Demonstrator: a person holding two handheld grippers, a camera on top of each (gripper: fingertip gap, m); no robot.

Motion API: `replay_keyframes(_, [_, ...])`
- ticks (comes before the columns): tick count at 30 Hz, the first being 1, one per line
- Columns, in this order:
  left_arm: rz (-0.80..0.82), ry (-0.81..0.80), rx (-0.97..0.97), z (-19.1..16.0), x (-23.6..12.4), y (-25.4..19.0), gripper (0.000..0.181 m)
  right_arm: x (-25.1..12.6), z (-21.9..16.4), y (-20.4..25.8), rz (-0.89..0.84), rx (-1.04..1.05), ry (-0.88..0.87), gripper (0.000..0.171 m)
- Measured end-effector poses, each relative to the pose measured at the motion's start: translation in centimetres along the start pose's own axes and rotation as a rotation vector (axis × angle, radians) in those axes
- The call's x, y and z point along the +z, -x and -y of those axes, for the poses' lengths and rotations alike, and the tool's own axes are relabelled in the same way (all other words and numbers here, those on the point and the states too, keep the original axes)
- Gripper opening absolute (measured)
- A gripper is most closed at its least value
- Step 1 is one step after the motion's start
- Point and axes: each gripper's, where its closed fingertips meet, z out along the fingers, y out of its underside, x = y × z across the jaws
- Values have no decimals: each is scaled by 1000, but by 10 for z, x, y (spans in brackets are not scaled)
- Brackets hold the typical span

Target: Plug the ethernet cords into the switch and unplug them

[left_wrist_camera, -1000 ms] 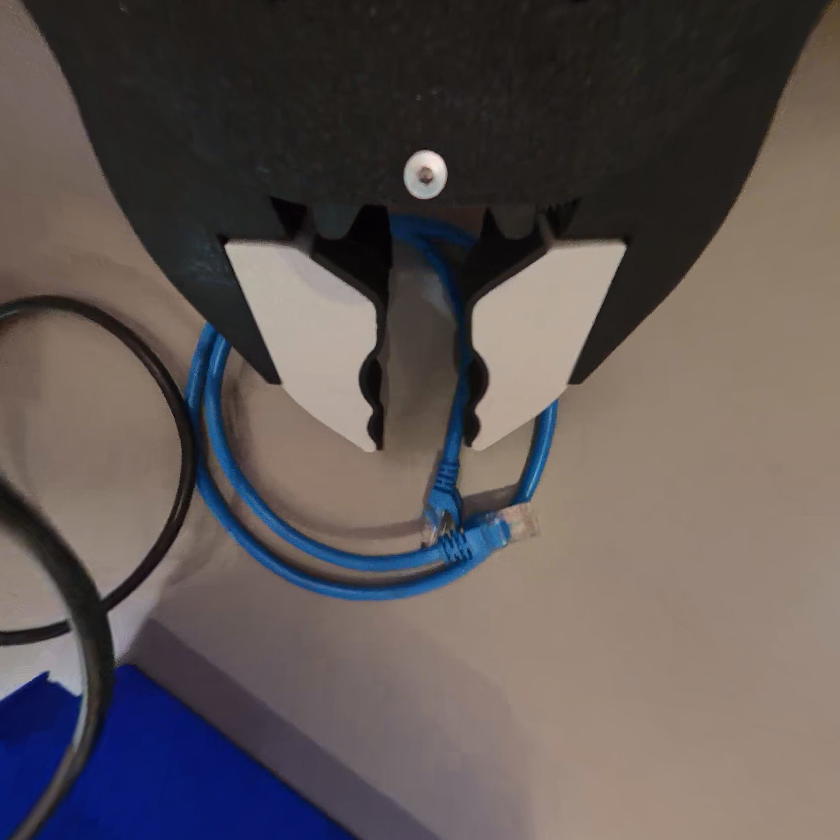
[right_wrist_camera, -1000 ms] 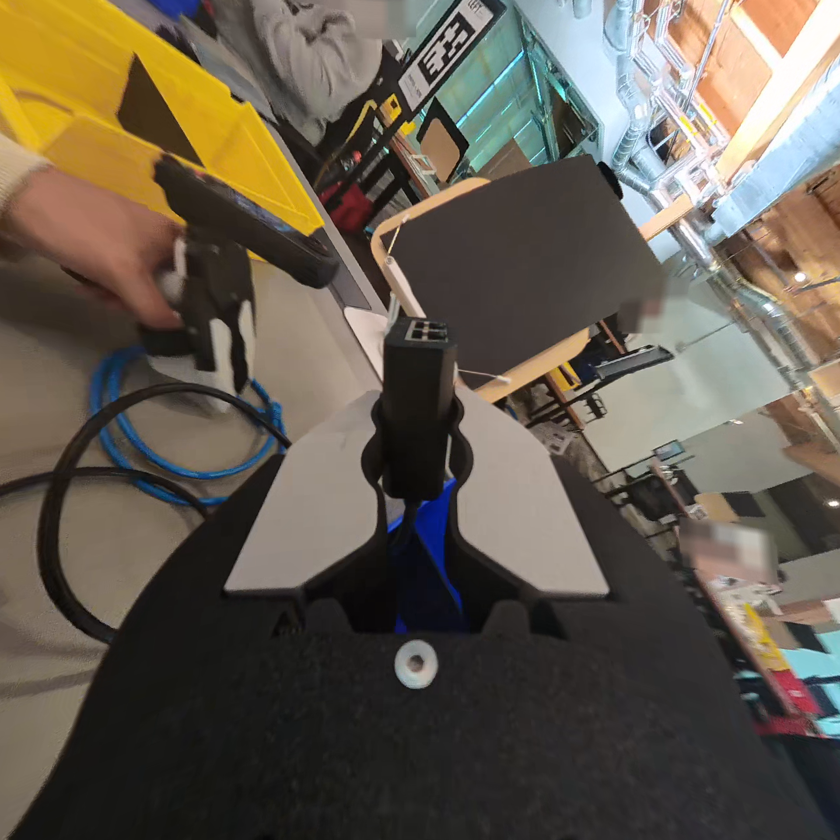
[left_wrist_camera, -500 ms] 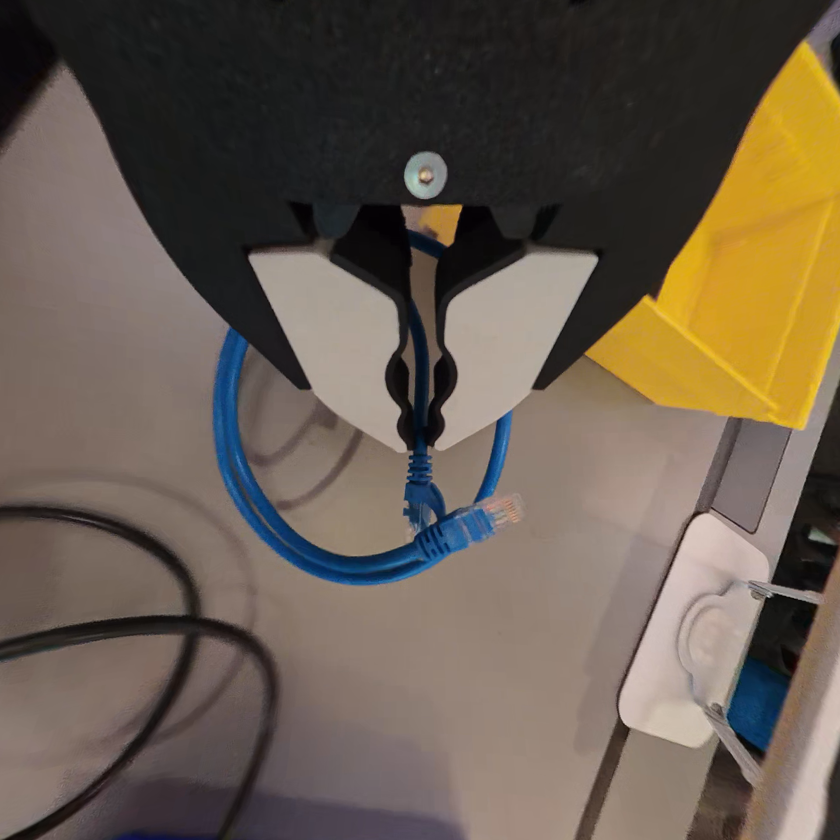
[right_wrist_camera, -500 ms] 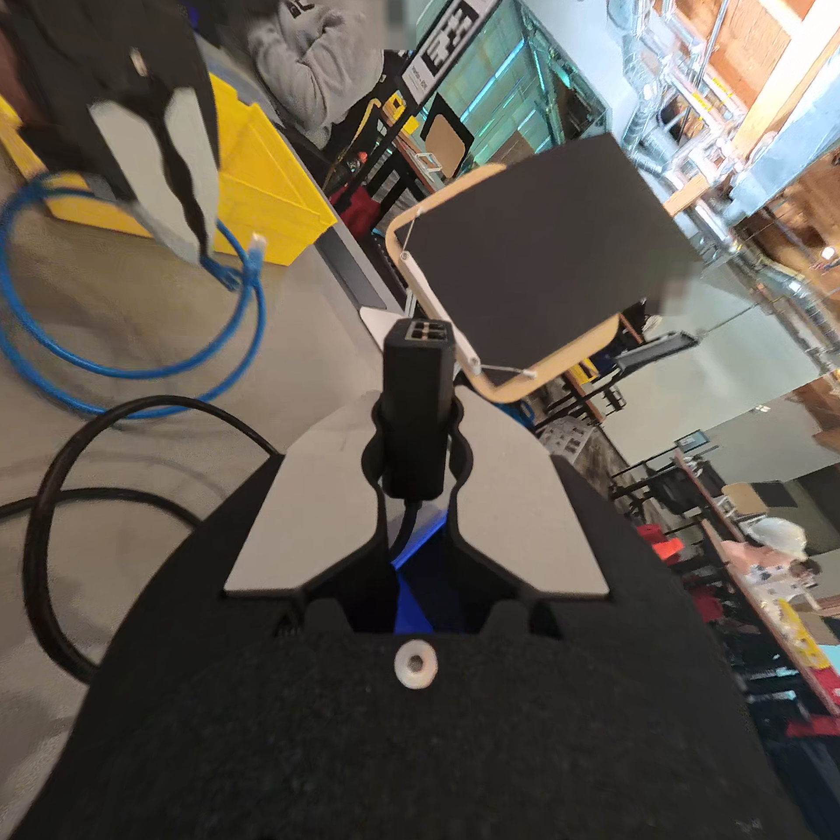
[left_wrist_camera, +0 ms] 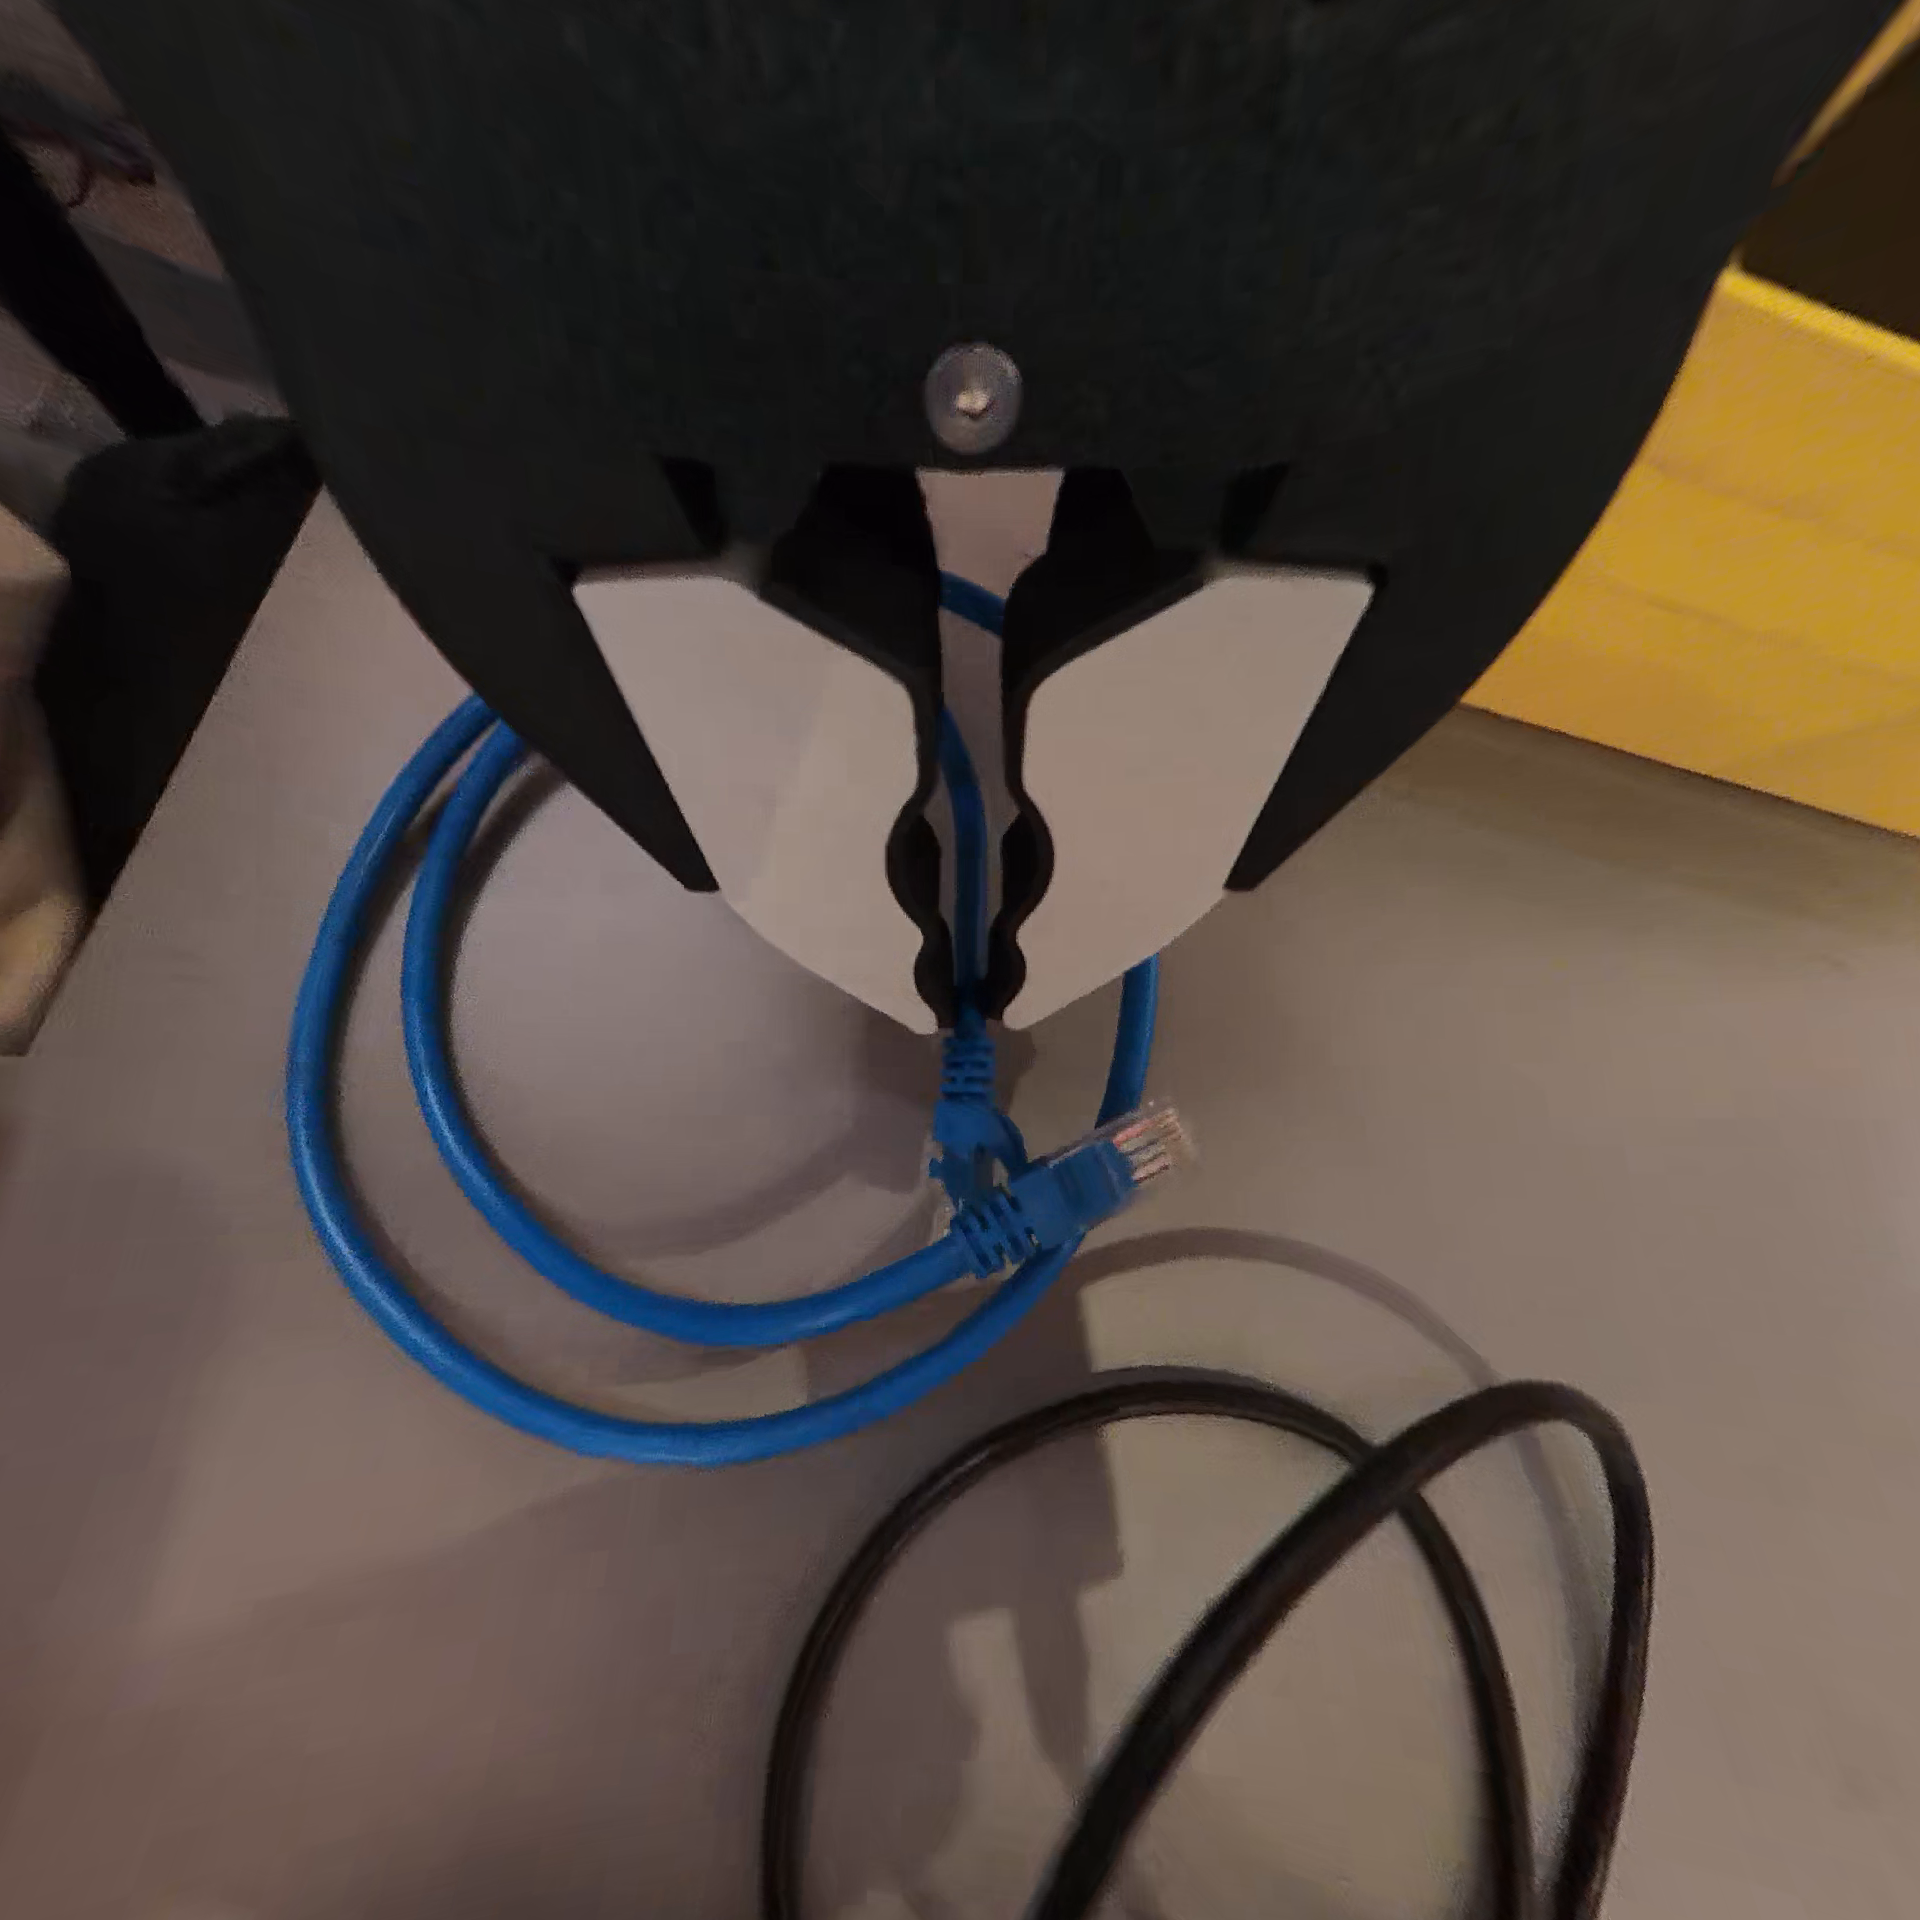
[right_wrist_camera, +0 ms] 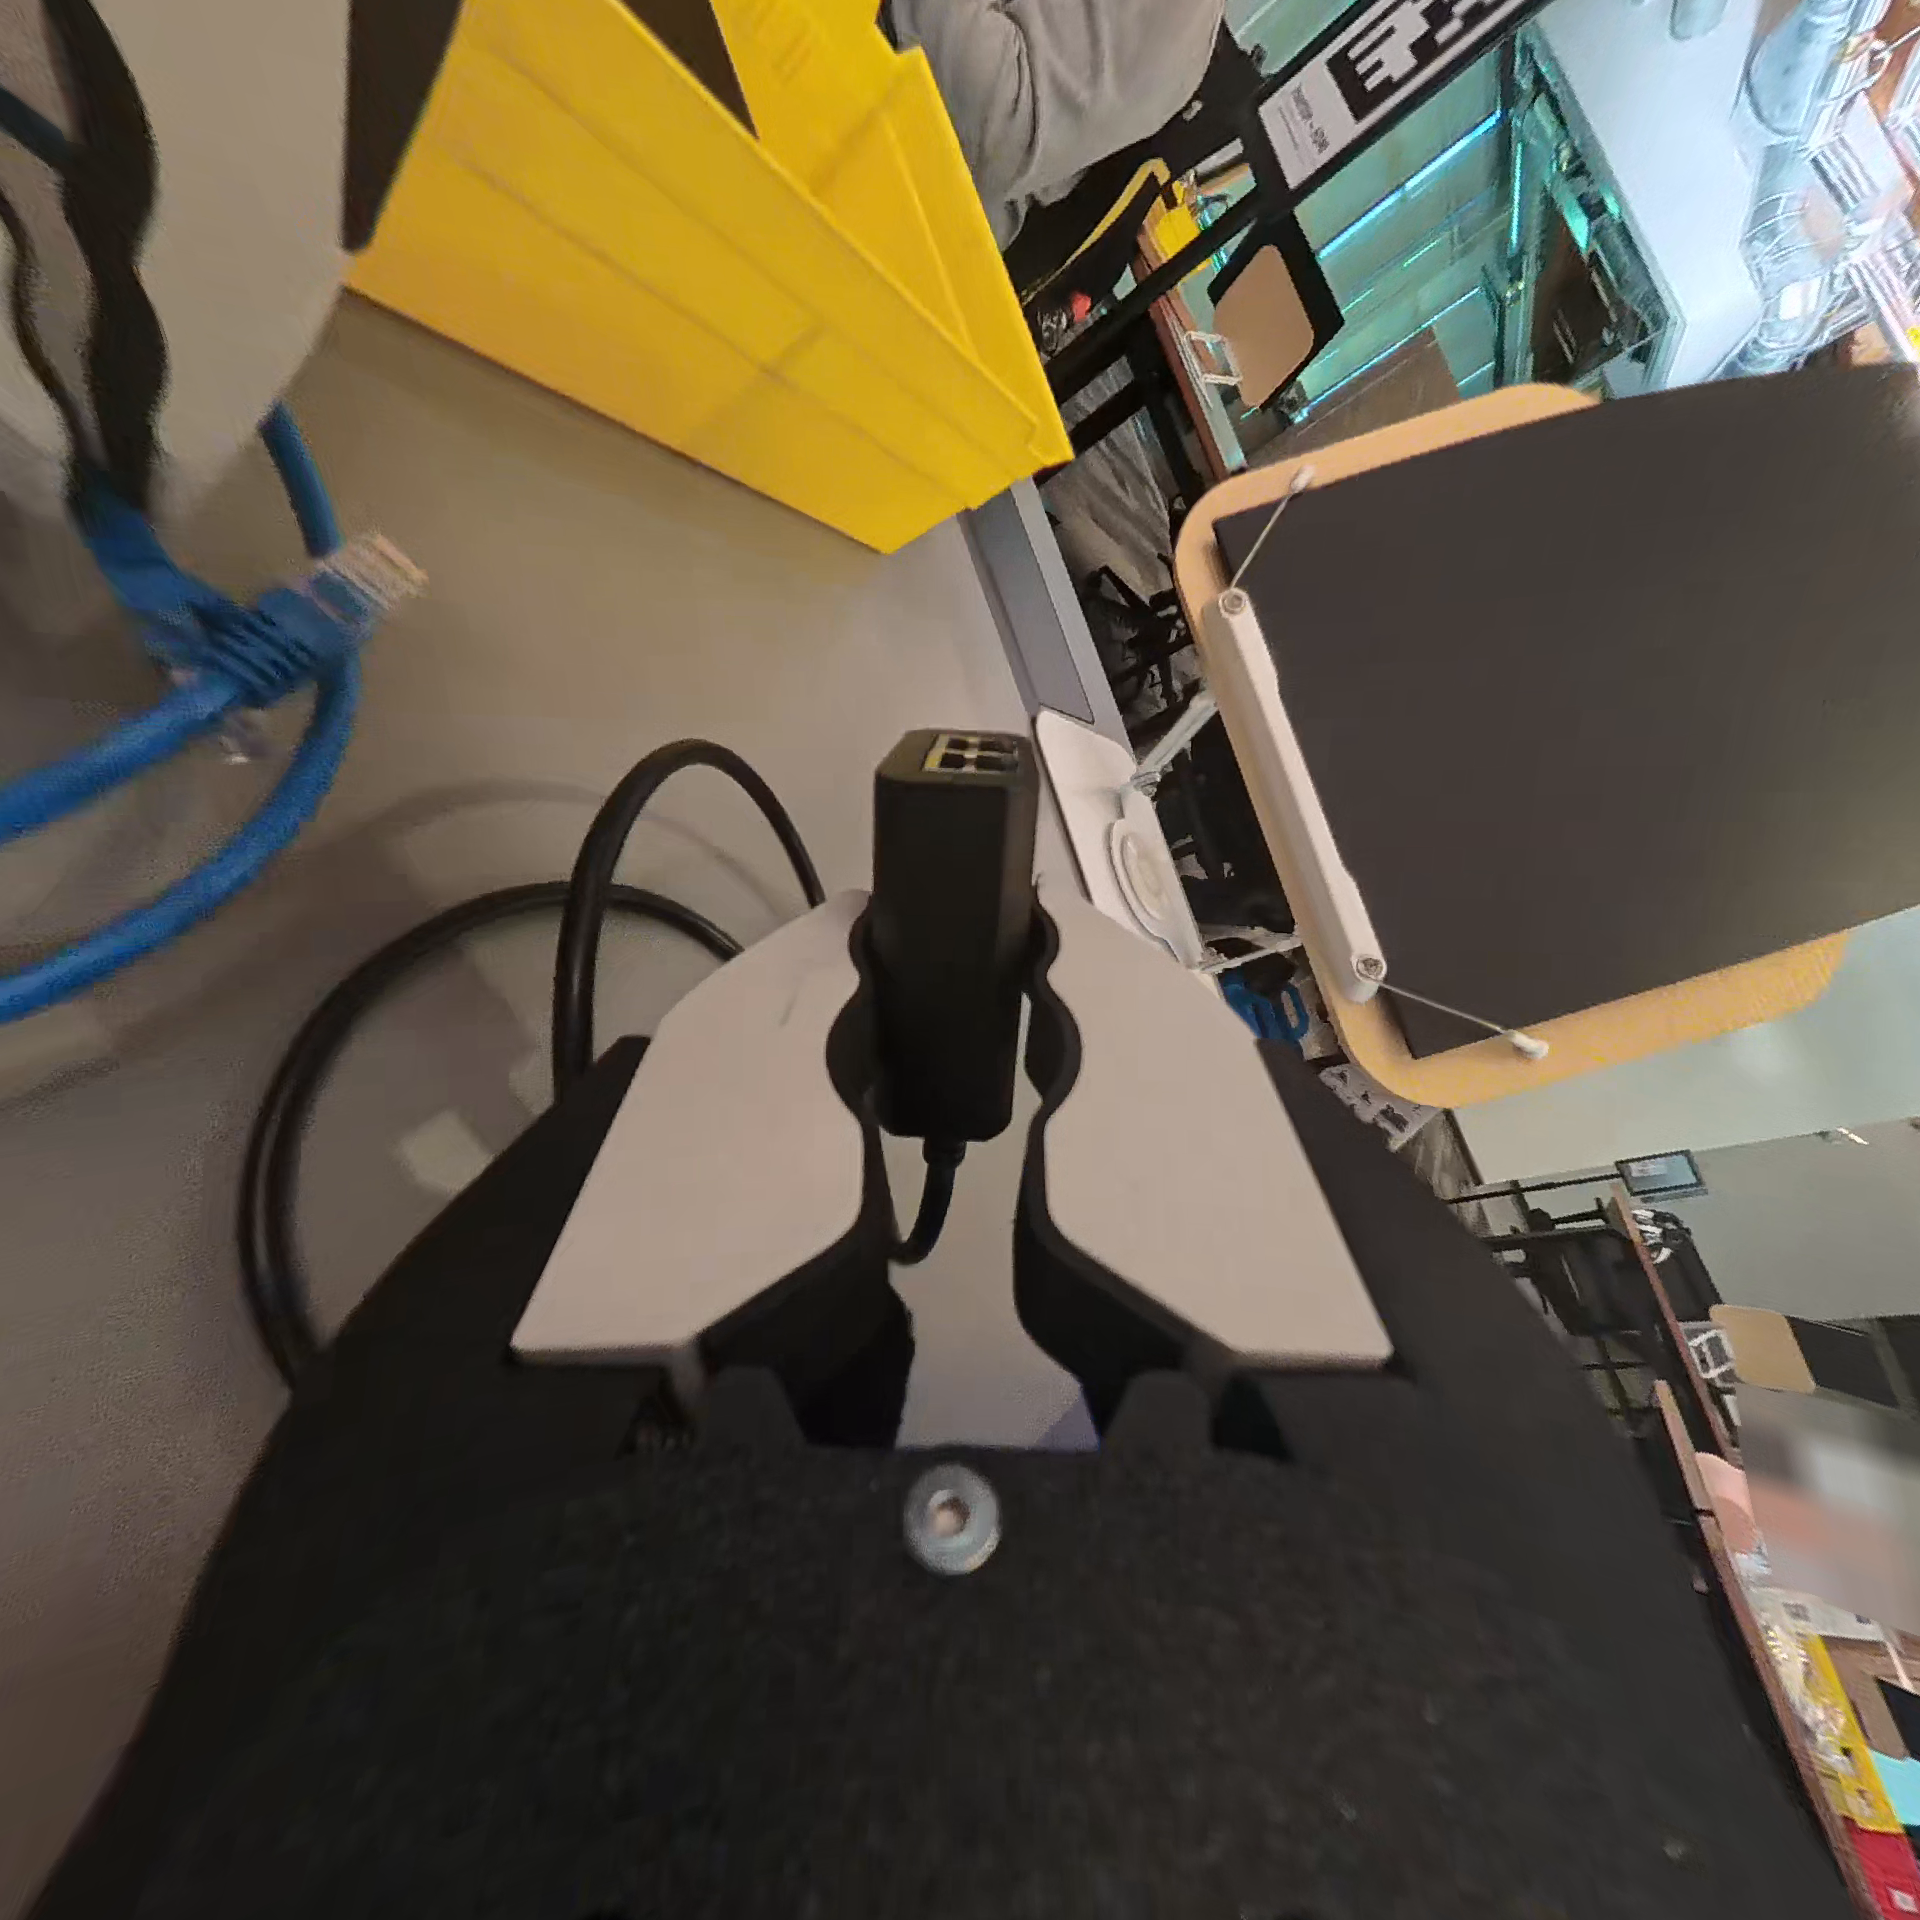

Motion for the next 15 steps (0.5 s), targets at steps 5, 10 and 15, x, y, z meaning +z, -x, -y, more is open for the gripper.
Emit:
replay_keyframes(5, [44, -141, -324, -8, -21, 0, 14, 3, 2, 16, 30, 42, -86, 24])
replay_keyframes(10, [-140, -522, -827, 20, -43, -30, 35, 2, -7, 16, -5, 83, -149, 25])
replay_keyframes(15, [-33, -633, -1095, 31, -11, -26, 39, 0, -12, 20, 47, 155, -172, 24])
